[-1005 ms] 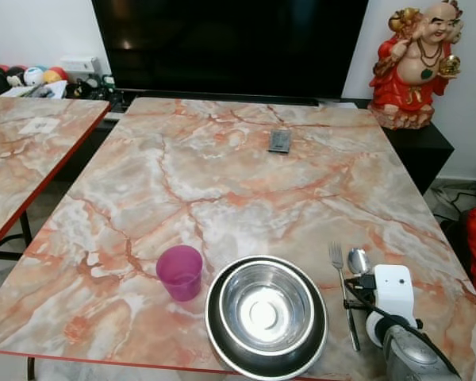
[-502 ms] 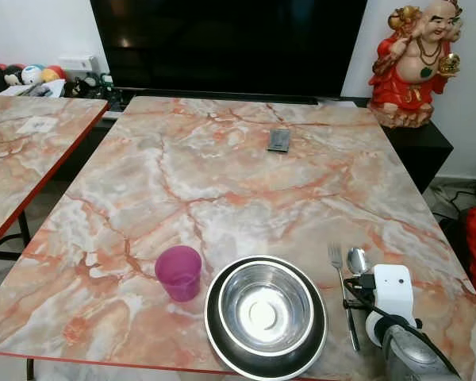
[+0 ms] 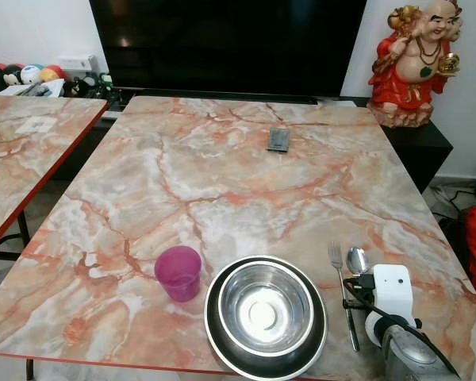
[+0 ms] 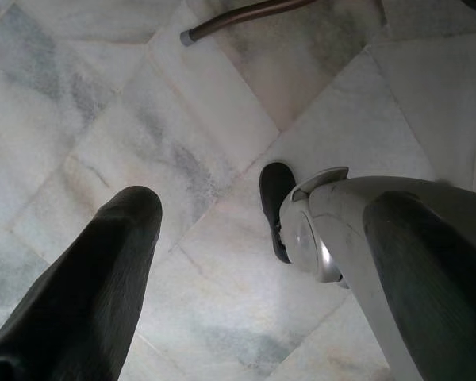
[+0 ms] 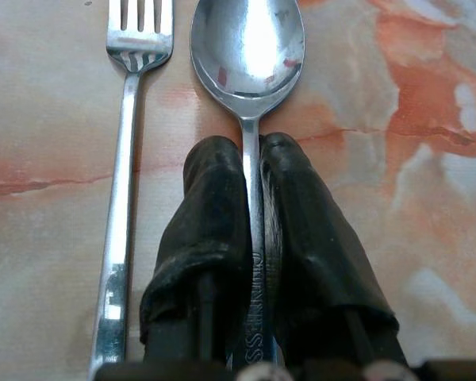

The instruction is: Setting the table

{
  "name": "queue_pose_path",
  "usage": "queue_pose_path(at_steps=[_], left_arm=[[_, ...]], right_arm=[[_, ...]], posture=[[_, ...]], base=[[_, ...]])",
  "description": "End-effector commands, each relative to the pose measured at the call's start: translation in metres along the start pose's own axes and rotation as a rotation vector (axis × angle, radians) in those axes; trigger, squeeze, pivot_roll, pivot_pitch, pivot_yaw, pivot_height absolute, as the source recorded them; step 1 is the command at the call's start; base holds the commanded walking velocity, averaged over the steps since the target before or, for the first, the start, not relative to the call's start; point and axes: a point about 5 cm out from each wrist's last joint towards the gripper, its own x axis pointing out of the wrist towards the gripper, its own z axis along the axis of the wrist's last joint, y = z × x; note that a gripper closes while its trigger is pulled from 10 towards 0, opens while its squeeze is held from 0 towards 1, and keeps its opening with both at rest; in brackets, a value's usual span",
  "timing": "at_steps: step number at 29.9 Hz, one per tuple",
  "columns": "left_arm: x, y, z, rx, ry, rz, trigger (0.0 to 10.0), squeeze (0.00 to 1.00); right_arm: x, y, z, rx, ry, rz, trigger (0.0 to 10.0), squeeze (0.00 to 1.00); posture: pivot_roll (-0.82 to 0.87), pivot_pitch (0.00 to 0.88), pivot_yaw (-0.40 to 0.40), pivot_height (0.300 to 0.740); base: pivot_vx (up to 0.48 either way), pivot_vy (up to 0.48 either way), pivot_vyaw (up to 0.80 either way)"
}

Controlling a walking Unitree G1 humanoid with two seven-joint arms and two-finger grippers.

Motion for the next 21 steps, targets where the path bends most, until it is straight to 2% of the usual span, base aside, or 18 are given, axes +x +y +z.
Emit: queue_pose_path(at_steps=[1, 5, 6, 7, 8, 16, 19, 21], left_arm=[[-0.0014, 0.0031, -0.0024, 0.011, 0.011, 0.006, 10.0, 0.00], [-0.0012, 0.0029, -0.0022, 0.011, 0.011, 0.005, 10.0, 0.00], [-0.0012, 0.0029, -0.0022, 0.011, 0.011, 0.005, 10.0, 0.00], [-0.0012, 0.0029, -0.0022, 0.011, 0.011, 0.005, 10.0, 0.00], [-0.0012, 0.0029, -0.0022, 0.010, 0.012, 0.006, 10.0, 0.00], [-0.0013, 0.0029, -0.0022, 0.011, 0.011, 0.006, 10.0, 0.00], [-0.0013, 0.0030, -0.0022, 0.012, 0.011, 0.006, 10.0, 0.00], [-0.0013, 0.0030, -0.0022, 0.012, 0.011, 0.006, 10.0, 0.00]], right_arm=[[-0.0016, -0.0001, -0.0017, -0.006, 0.015, -0.002, 10.0, 0.35], [-0.0013, -0.0001, -0.0013, -0.007, 0.014, -0.001, 10.0, 0.35], [-0.0013, 0.0000, -0.0013, -0.007, 0.014, -0.001, 10.0, 0.55], [-0.0013, 0.0000, -0.0013, -0.007, 0.014, -0.001, 10.0, 0.55], [-0.0012, 0.0001, -0.0012, -0.008, 0.014, -0.001, 10.0, 0.61], [-0.0009, 0.0000, -0.0009, -0.013, 0.014, -0.006, 10.0, 0.53], [-0.0007, 0.0000, -0.0008, -0.016, 0.015, -0.005, 10.0, 0.59], [-0.0006, 0.0001, -0.0008, -0.019, 0.015, -0.006, 10.0, 0.53]], posture=[[-0.04, 0.097, -0.012, 0.740], [-0.04, 0.095, -0.012, 0.740], [-0.04, 0.095, -0.012, 0.740], [-0.04, 0.095, -0.012, 0.740], [-0.04, 0.095, -0.012, 0.740], [-0.04, 0.095, -0.013, 0.740], [-0.04, 0.095, -0.013, 0.740], [-0.04, 0.093, -0.012, 0.740]], base=[[0.000, 0.000, 0.00], [0.000, 0.000, 0.00], [0.000, 0.000, 0.00], [0.000, 0.000, 0.00], [0.000, 0.000, 0.00], [0.000, 0.000, 0.00], [0.000, 0.000, 0.00], [0.000, 0.000, 0.00]])
